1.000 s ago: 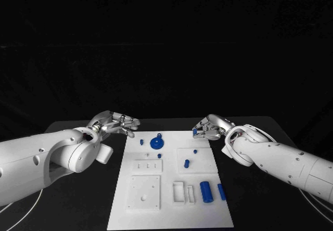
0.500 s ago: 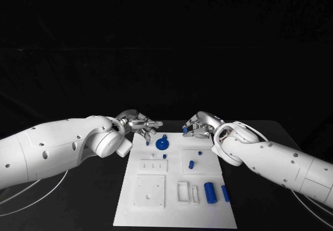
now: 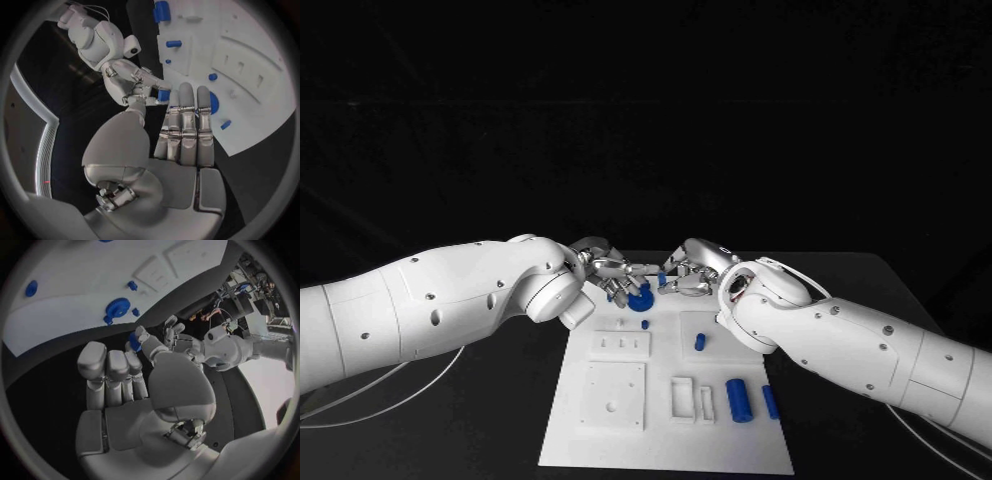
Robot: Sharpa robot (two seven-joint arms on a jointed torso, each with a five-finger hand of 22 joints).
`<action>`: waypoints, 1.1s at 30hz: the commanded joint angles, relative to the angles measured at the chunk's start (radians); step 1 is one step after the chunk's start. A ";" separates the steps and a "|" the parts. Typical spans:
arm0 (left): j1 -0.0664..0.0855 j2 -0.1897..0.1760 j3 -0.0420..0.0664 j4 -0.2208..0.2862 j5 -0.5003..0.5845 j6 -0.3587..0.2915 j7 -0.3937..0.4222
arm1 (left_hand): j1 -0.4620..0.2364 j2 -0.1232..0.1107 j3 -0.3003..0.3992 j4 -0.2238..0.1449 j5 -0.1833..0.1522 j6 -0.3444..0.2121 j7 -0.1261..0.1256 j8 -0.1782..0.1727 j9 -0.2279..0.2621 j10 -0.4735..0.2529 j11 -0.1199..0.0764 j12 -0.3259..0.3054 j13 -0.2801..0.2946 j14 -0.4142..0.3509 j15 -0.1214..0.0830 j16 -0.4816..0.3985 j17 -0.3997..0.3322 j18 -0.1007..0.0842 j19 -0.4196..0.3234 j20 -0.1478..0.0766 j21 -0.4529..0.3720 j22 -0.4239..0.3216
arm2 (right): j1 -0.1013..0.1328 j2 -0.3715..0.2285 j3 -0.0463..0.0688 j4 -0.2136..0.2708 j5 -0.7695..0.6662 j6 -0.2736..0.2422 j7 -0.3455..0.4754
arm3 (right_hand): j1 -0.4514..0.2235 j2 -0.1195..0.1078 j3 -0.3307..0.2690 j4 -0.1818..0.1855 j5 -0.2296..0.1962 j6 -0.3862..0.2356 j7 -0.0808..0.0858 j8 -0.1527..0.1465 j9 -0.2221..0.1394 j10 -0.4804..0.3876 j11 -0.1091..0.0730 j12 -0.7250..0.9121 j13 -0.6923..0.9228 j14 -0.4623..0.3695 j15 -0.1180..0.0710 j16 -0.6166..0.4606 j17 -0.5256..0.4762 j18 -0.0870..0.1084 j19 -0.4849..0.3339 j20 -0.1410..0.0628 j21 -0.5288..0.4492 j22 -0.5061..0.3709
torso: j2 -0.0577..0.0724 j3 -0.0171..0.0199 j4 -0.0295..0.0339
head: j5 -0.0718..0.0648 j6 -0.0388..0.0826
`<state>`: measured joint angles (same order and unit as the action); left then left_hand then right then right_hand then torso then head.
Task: Assemble the parts on the task board
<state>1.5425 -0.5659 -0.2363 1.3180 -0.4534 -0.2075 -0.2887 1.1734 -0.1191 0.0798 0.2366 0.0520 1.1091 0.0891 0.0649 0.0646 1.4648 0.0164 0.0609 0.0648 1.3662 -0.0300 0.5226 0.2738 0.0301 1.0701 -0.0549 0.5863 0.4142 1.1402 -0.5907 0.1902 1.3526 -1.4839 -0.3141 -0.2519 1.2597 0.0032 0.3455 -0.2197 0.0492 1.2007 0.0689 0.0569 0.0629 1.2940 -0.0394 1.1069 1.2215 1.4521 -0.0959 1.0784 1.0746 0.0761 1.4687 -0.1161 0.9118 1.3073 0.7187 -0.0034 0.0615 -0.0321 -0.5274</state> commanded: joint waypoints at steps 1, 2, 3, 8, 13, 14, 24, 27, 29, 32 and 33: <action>0.003 0.011 0.000 -0.004 -0.036 0.017 -0.050 | 0.000 -0.010 0.005 0.012 -0.004 -0.006 0.003 -0.002 -0.001 -0.006 0.006 0.002 0.000 -0.006 0.004 -0.008 -0.002 -0.007 0.002 0.006 -0.008 -0.001 | 0.000 0.006 -0.003 0.008 -0.031 0.015 -0.038 | -0.001 -0.005 0.005 0.000 0.000 0.087 -0.022 0.007 0.005 0.005 -0.001 0.003 0.001 0.001 -0.005 -0.005 0.000 -0.011 0.011 -0.005 -0.002 0.110 | 0.000 0.0001 0.0009 | 0.000 0.001; 0.003 0.013 0.000 -0.004 -0.037 0.016 -0.051 | 0.000 -0.012 0.006 0.015 -0.004 -0.007 0.004 -0.002 -0.001 -0.010 0.007 0.002 0.000 -0.006 0.005 -0.010 -0.003 -0.006 0.001 0.007 -0.009 -0.002 | 0.000 0.008 -0.004 0.010 -0.032 0.016 -0.038 | -0.001 -0.005 0.005 0.000 0.000 0.087 -0.022 0.007 0.005 0.005 -0.001 0.003 0.001 0.001 -0.005 -0.005 0.000 -0.011 0.011 -0.005 -0.002 0.110 | 0.000 0.0000 0.0009 | 0.001 0.001; 0.003 0.015 0.000 -0.006 -0.039 0.015 -0.053 | 0.000 -0.013 0.008 0.019 -0.004 -0.007 0.004 -0.002 -0.001 -0.014 0.008 0.002 0.000 -0.006 0.005 -0.011 -0.004 -0.006 0.002 0.007 -0.010 -0.002 | 0.000 0.009 -0.005 0.013 -0.032 0.017 -0.039 | -0.001 -0.006 0.007 -0.001 0.000 0.087 -0.022 0.007 0.005 0.006 -0.001 0.003 0.002 0.001 -0.005 -0.005 0.001 -0.011 0.011 -0.005 -0.001 0.110 | 0.001 -0.0001 0.0010 | 0.001 0.001; 0.003 0.020 0.000 -0.009 -0.042 0.007 -0.062 | 0.000 -0.019 0.012 0.031 -0.004 -0.011 0.006 -0.002 -0.001 -0.026 0.011 0.002 0.000 -0.007 0.008 -0.014 -0.007 -0.005 0.001 0.009 -0.014 -0.002 | 0.000 0.014 -0.016 0.031 -0.041 0.022 -0.038 | -0.003 -0.007 0.011 -0.001 0.000 0.087 -0.021 0.007 0.005 0.007 0.000 0.003 0.003 0.001 -0.005 -0.006 0.000 -0.011 0.011 -0.005 -0.001 0.110 | 0.001 0.0011 -0.0008 | 0.002 0.002; 0.003 0.024 0.000 -0.009 -0.046 0.015 -0.074 | 0.011 -0.010 0.016 0.022 -0.004 -0.003 0.005 -0.001 0.000 -0.029 0.012 0.002 0.000 -0.008 0.008 -0.016 -0.008 -0.005 0.000 0.011 -0.017 -0.003 | 0.000 0.016 -0.021 0.044 -0.049 0.016 -0.040 | -0.003 -0.007 0.012 -0.002 0.001 0.087 -0.021 0.007 0.005 0.007 0.000 0.003 0.004 0.002 -0.005 -0.006 0.000 -0.011 0.011 -0.005 -0.001 0.110 | 0.003 0.0013 0.0006 | -0.002 0.003; 0.003 0.024 -0.001 -0.009 -0.047 0.018 -0.076 | 0.012 -0.008 0.016 0.019 -0.004 -0.002 0.005 -0.001 0.000 -0.030 0.012 0.002 0.000 -0.009 0.008 -0.016 -0.008 -0.005 0.000 0.011 -0.017 -0.003 | 0.000 0.017 -0.021 0.046 -0.049 0.016 -0.040 | -0.004 -0.007 0.014 -0.002 0.001 0.087 -0.021 0.007 0.005 0.007 0.000 0.003 0.004 0.002 -0.005 -0.006 0.000 -0.010 0.012 -0.004 -0.001 0.111 | 0.002 0.0012 0.0009 | -0.003 0.002; 0.002 0.028 -0.002 -0.011 -0.057 0.048 -0.095 | 0.026 0.032 0.009 -0.035 0.002 0.023 -0.001 -0.002 0.000 -0.032 0.010 0.003 0.002 -0.013 0.009 -0.010 -0.009 -0.001 -0.004 0.015 -0.015 0.000 | 0.000 0.025 -0.023 0.052 -0.052 0.015 -0.044 | -0.006 -0.011 0.020 -0.004 0.001 0.089 -0.021 0.007 0.005 0.007 0.000 0.004 0.006 0.002 -0.004 -0.007 -0.001 -0.010 0.012 -0.004 -0.001 0.111 | 0.002 0.0012 0.0018 | -0.008 0.001; 0.002 0.028 -0.002 -0.011 -0.061 0.062 -0.103 | 0.025 0.039 0.006 -0.051 0.003 0.031 -0.003 -0.001 0.000 -0.031 0.009 0.003 0.002 -0.015 0.009 -0.007 -0.010 -0.001 -0.005 0.015 -0.012 0.001 | 0.000 0.027 -0.023 0.053 -0.052 0.013 -0.047 | -0.006 -0.012 0.022 -0.004 0.002 0.089 -0.021 0.007 0.005 0.007 0.000 0.003 0.006 0.002 -0.004 -0.007 -0.001 -0.010 0.012 -0.004 -0.001 0.111 | 0.002 0.0011 0.0020 | -0.008 0.000; 0.002 0.028 -0.003 -0.010 -0.064 0.069 -0.106 | 0.025 0.040 0.006 -0.055 0.003 0.036 -0.005 -0.001 0.000 -0.031 0.008 0.003 0.002 -0.015 0.008 -0.005 -0.010 -0.001 -0.006 0.014 -0.011 0.001 | 0.000 0.029 -0.023 0.054 -0.053 0.013 -0.048 | -0.006 -0.012 0.022 -0.004 0.002 0.089 -0.021 0.007 0.005 0.007 0.000 0.003 0.006 0.002 -0.004 -0.007 -0.001 -0.010 0.012 -0.004 -0.001 0.111 | 0.002 0.0004 0.0014 | -0.008 0.000; 0.002 0.028 -0.003 -0.009 -0.067 0.077 -0.109 | 0.028 0.045 0.004 -0.066 0.004 0.044 -0.007 -0.001 0.000 -0.029 0.007 0.003 0.002 -0.015 0.008 -0.003 -0.010 -0.001 -0.007 0.014 -0.010 0.002 | 0.000 0.031 -0.023 0.055 -0.053 0.015 -0.049 | -0.006 -0.012 0.022 -0.004 0.002 0.089 -0.021 0.007 0.005 0.007 0.000 0.003 0.006 0.002 -0.004 -0.007 -0.001 -0.010 0.012 -0.004 -0.001 0.111 | 0.002 0.0004 0.0014 | -0.007 0.000; 0.002 0.029 -0.003 -0.008 -0.069 0.080 -0.111 | 0.030 0.046 0.004 -0.068 0.004 0.044 -0.007 -0.001 0.000 -0.029 0.007 0.003 0.002 -0.016 0.008 -0.003 -0.010 -0.001 -0.007 0.013 -0.010 0.002 | 0.000 0.032 -0.024 0.055 -0.053 0.015 -0.049 | -0.006 -0.012 0.022 -0.004 0.002 0.089 -0.021 0.007 0.005 0.007 0.000 0.003 0.006 0.002 -0.004 -0.007 -0.001 -0.010 0.012 -0.004 -0.001 0.111 | 0.002 0.0002 0.0010 | -0.007 0.000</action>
<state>1.5428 -0.5423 -0.2395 1.3041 -0.5125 -0.1689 -0.3905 1.2041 -0.0821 0.0836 0.1734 0.0521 1.1469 0.0838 0.0630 0.0633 1.4373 0.0280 0.0609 0.0659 1.3593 -0.0231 0.5151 0.2648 0.0303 1.0667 -0.0445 0.5739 0.4155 1.1397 -0.5627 0.1661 1.4034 -1.5230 -0.3059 -0.3018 1.2467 -0.0151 0.3611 -0.2231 0.0463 1.2040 0.0658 0.0581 0.0645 1.2941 -0.0392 1.1069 1.2269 1.4520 -0.0956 1.0784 1.0742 0.0761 1.4686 -0.1159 0.9118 1.3078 0.7207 -0.0028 0.0629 -0.0400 -0.5276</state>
